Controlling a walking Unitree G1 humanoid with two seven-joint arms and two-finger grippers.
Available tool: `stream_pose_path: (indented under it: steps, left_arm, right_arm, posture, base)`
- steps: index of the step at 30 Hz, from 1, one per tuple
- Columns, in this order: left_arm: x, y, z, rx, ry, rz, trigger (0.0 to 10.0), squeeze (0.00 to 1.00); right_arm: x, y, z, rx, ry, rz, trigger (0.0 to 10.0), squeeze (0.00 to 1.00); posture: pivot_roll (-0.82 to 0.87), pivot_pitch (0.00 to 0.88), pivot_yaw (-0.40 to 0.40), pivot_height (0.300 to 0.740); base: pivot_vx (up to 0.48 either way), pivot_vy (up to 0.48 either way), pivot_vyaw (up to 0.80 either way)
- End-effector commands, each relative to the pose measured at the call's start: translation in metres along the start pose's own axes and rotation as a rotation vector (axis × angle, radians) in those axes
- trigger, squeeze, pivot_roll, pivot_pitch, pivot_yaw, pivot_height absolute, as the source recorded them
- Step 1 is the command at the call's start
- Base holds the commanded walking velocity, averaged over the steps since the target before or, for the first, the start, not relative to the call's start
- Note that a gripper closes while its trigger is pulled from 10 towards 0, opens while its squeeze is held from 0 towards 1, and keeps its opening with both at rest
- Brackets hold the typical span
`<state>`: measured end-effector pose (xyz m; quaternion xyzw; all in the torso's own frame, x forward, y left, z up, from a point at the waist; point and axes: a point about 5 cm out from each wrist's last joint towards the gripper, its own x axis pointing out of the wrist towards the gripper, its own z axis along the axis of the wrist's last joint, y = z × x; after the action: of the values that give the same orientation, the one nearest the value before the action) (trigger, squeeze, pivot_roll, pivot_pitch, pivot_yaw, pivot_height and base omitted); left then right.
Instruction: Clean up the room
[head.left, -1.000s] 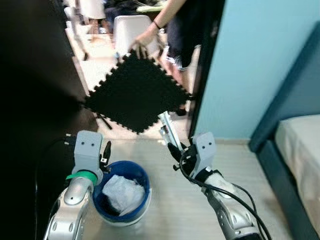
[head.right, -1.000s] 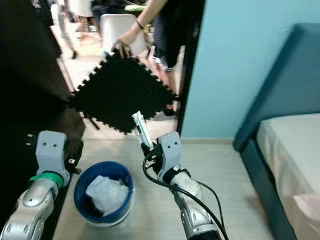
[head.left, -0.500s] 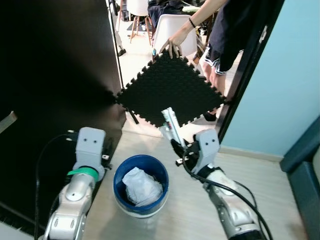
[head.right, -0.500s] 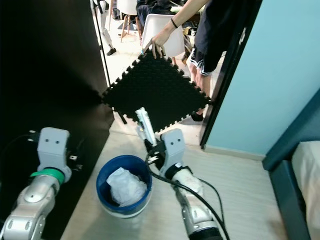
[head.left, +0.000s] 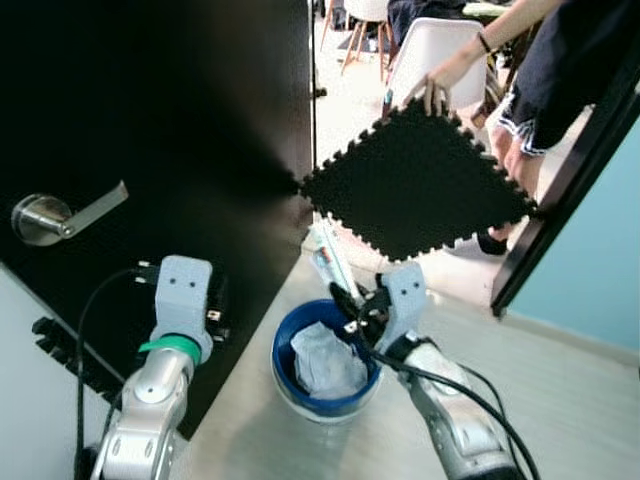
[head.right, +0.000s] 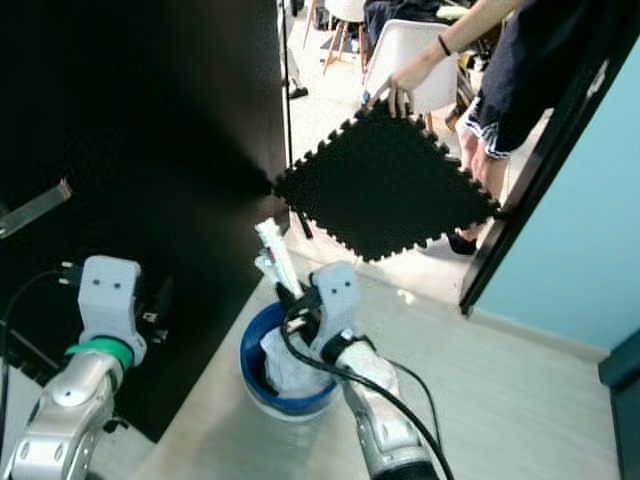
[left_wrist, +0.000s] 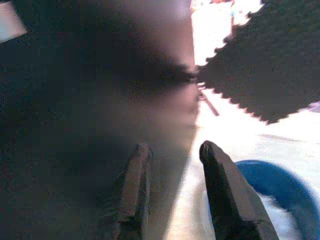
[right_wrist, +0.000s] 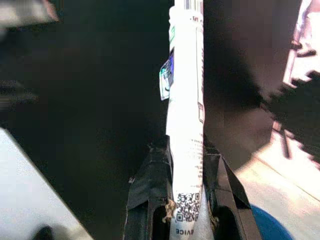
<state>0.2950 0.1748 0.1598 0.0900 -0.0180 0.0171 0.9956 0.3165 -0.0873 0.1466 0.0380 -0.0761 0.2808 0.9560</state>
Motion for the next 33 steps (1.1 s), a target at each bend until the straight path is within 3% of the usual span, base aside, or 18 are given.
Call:
stream_pose_path:
  steps: [1, 26, 33]
  left_arm:
    - [-0.001, -0.003, -0.007, 0.002, 0.031, -0.006, 10.0, 0.0]
    - [0.0, -0.004, -0.006, 0.0, 0.026, -0.009, 10.0, 0.0]
    - [0.0, -0.004, -0.005, -0.003, 0.025, -0.021, 10.0, 0.0]
  right_arm:
    - [-0.004, -0.003, -0.002, 0.018, -0.006, -0.031, 10.0, 0.0]
    - [-0.003, -0.014, -0.001, 0.003, -0.013, -0.103, 10.0, 0.0]
    - [-0.002, -0.013, -0.002, 0.007, -0.011, -0.099, 10.0, 0.0]
  posture:
    - [-0.05, 0.087, 0.095, 0.738]
    - [-0.05, 0.091, 0.092, 0.738]
    - [-0.04, 0.091, 0.094, 0.738]
  base:
    - [0.454, 0.0, 0.0]
    - [0.452, 0.0, 0.0]
    - [0.126, 0.0, 0.0]
